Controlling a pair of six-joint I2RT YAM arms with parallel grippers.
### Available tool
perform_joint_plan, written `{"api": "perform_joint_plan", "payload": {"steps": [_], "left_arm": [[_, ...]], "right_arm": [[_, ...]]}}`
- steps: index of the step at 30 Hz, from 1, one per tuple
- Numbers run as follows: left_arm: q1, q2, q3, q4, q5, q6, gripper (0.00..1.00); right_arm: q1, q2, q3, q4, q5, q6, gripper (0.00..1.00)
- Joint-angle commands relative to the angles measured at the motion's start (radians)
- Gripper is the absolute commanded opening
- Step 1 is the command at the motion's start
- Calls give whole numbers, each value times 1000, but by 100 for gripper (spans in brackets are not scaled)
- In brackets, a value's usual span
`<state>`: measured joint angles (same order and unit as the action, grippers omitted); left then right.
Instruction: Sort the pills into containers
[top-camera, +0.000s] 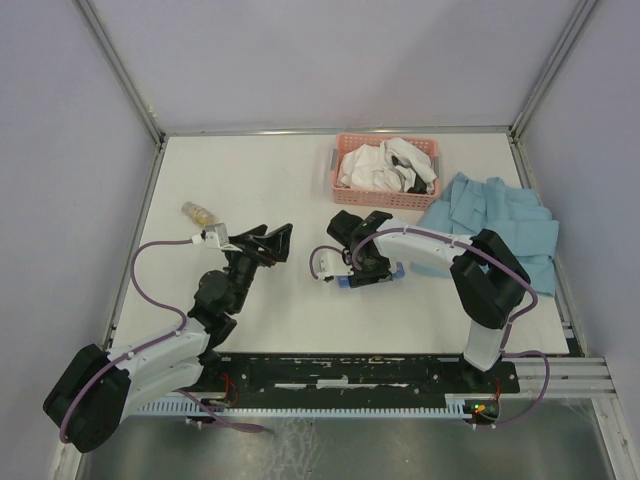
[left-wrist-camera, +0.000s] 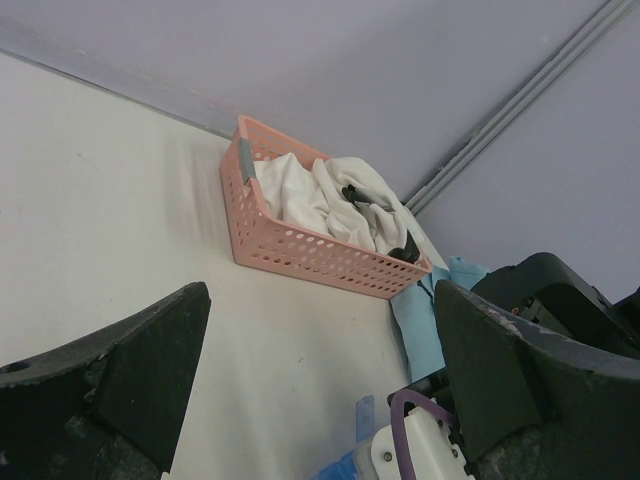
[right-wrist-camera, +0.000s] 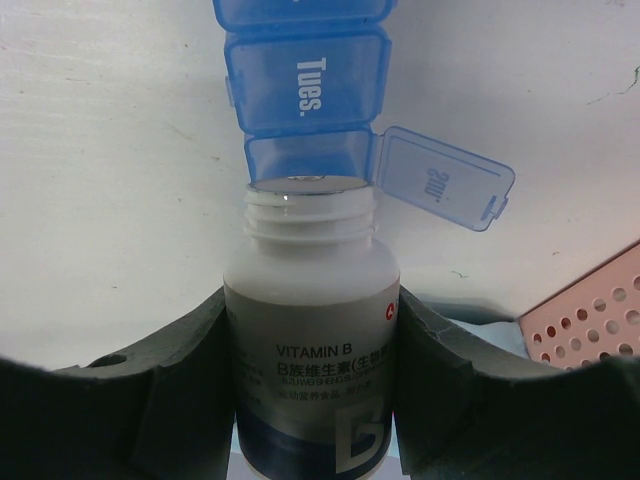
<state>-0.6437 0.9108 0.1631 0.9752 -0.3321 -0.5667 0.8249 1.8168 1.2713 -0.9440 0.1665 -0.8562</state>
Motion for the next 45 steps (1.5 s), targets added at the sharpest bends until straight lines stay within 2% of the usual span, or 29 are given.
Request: {"api": "perform_joint_plan", "payload": {"steps": [1,45], "left_arm": [[-2,-10,0,58,-17,30,99],[-2,-12,-4,63,-18,30,99]], "right_arm": [[10,2,38,-3,39,13,1],[41,25,56,-22,95,13,1]]}}
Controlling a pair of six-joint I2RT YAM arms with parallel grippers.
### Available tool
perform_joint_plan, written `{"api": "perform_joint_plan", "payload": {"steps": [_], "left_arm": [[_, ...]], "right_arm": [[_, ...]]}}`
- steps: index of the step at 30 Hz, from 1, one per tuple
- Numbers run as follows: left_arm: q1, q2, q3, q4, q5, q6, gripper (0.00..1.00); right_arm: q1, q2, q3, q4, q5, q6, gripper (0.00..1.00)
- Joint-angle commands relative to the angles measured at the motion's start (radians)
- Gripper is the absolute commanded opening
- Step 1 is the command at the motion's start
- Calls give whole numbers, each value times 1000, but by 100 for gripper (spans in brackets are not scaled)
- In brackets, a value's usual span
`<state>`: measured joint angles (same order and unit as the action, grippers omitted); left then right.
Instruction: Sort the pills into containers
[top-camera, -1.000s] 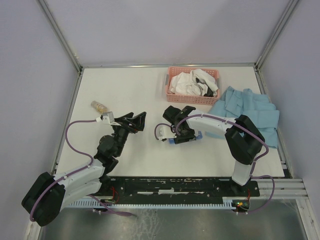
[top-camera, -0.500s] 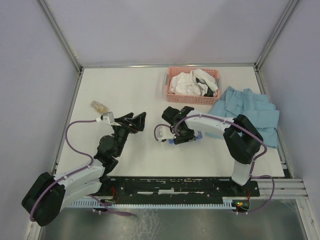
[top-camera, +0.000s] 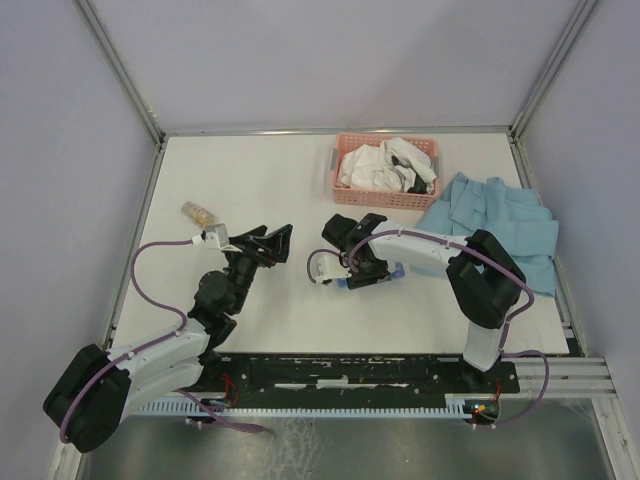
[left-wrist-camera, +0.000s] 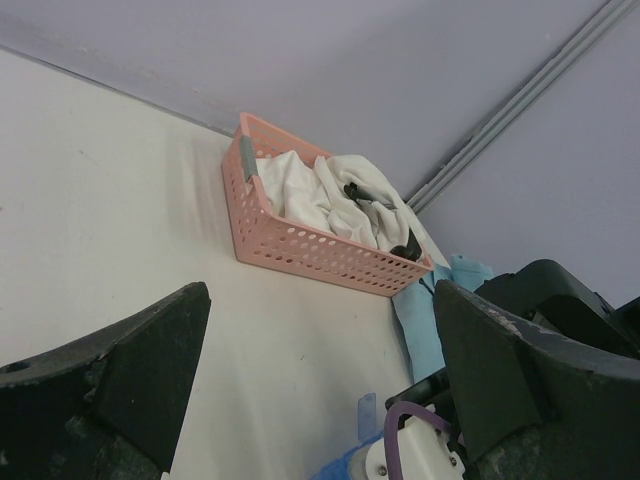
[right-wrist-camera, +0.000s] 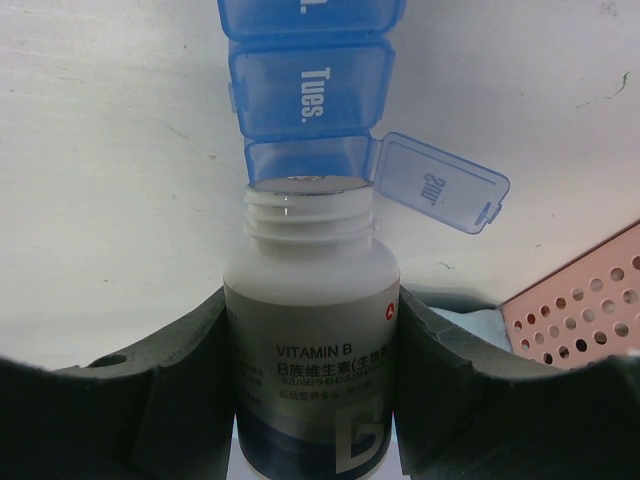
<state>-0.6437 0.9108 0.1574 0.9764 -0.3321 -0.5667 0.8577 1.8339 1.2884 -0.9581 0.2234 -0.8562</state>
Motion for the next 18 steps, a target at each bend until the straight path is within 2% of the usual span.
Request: {"api": "perform_joint_plan", "payload": {"steps": [1,18], "left_arm": [[-2,-12,2,62,-16,31,99],[-2,-8,6,60,-15,30,99]], "right_arm": [[9,10,40,-9,39,13,1],[17,16,47,-19,51,11,1]]}}
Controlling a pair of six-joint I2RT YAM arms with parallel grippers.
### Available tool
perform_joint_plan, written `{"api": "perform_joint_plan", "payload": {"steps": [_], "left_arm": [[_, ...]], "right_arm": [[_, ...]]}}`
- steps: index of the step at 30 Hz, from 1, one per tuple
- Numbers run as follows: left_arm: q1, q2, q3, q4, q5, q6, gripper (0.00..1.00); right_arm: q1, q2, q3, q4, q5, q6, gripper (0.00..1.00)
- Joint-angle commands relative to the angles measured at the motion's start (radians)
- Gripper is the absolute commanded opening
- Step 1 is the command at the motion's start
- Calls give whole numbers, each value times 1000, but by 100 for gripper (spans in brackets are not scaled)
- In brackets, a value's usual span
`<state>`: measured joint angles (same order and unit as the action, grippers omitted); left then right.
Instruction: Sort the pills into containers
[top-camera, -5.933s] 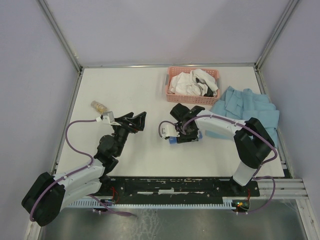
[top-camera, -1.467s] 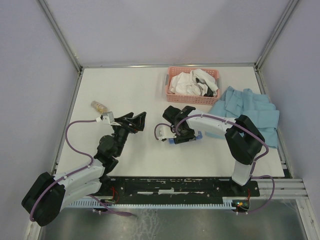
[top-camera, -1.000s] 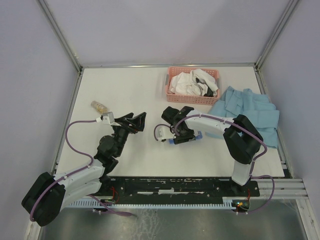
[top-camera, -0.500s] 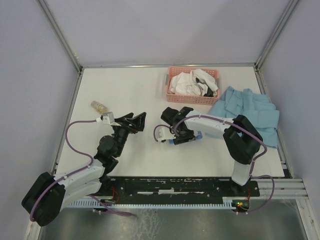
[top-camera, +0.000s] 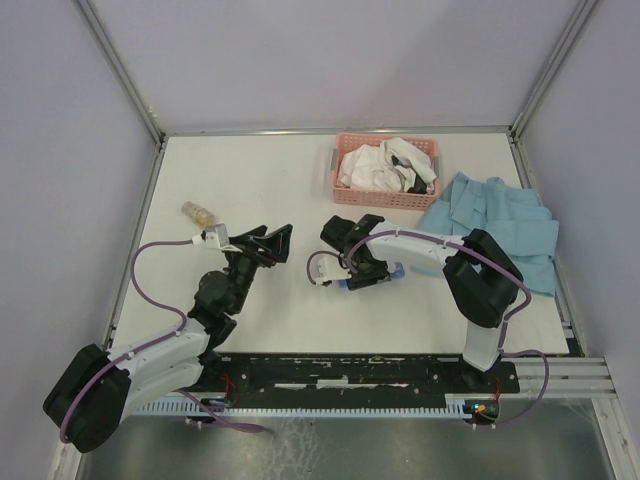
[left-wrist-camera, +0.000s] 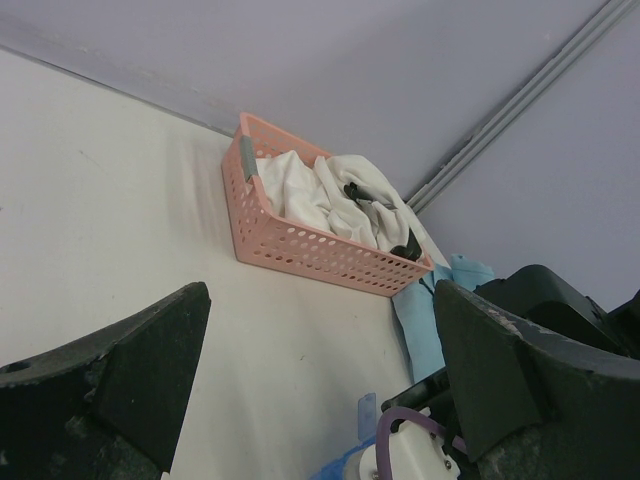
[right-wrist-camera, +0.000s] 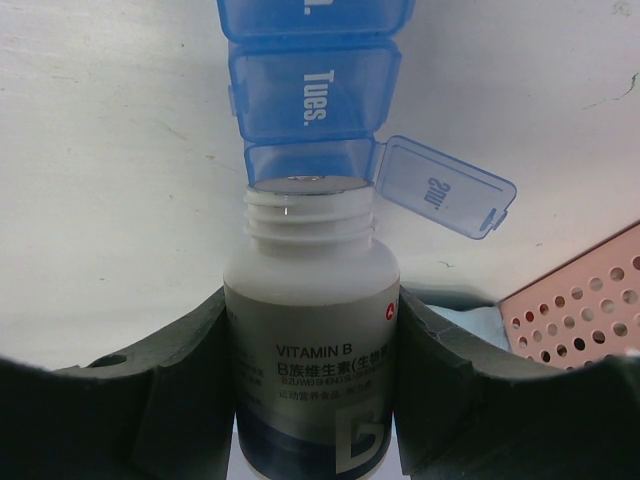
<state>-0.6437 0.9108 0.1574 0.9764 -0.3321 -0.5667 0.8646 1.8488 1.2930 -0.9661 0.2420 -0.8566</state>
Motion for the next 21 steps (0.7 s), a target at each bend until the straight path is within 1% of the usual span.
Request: {"api": "perform_joint_plan", "payload": {"steps": [1,21], "left_arm": [[-2,-9,7,60,-15,30,99],[-2,-8,6,60,-15,30,99]], "right_arm": [[11,1,43,-11,34,11,1],[27,6,47,-22,63,10,1]]}}
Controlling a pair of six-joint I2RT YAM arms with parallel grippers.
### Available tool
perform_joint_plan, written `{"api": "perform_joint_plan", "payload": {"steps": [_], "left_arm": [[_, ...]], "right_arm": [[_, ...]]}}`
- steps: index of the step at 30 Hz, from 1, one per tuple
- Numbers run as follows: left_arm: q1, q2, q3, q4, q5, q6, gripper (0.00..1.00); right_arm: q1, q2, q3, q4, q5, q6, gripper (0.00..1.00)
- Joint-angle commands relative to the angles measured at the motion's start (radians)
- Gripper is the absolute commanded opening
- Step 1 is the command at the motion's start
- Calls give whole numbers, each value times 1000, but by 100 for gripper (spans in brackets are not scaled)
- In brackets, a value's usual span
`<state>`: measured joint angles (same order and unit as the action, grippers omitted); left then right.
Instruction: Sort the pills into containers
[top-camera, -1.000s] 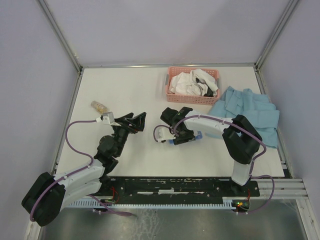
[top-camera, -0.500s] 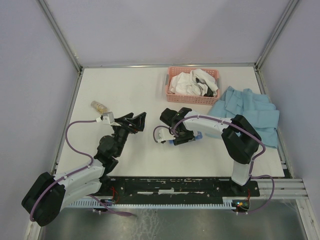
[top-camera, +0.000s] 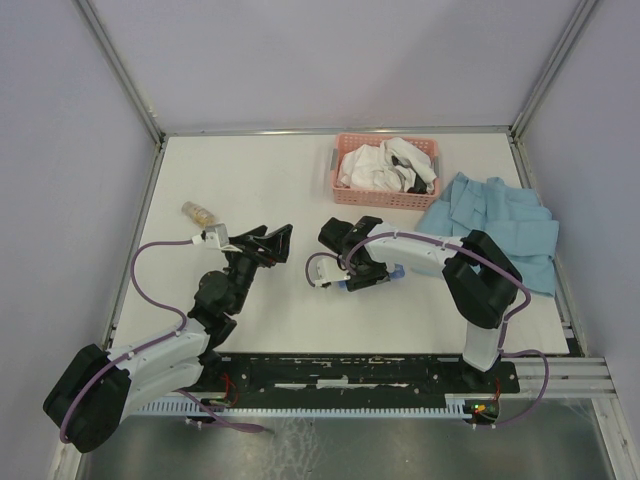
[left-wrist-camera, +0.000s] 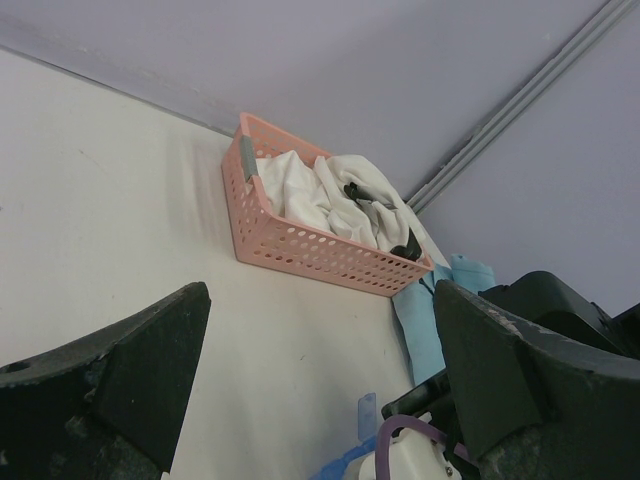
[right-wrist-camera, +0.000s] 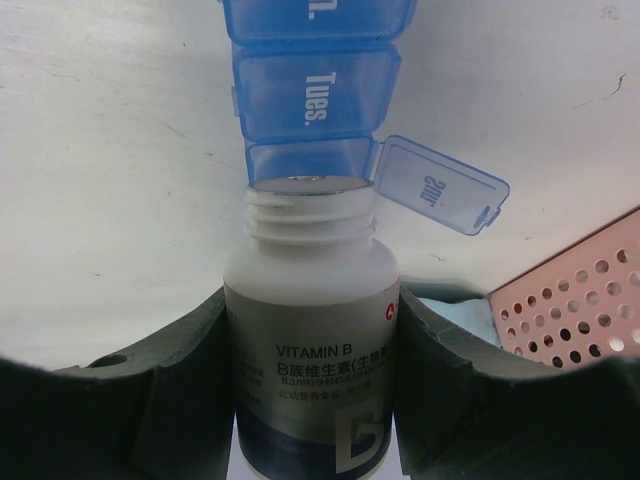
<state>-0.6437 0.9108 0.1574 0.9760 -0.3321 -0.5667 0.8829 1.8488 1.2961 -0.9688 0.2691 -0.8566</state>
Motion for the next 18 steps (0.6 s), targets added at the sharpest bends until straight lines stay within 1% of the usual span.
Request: {"api": "perform_joint_plan", "payload": {"steps": [1,18], "left_arm": [[-2,-9,6,60,-15,30,99],[-2,-10,4,61,-15,30,99]], "right_arm": [[9,6,43,-19,36,10,1],[17,15,51,-28,46,12,1]]}}
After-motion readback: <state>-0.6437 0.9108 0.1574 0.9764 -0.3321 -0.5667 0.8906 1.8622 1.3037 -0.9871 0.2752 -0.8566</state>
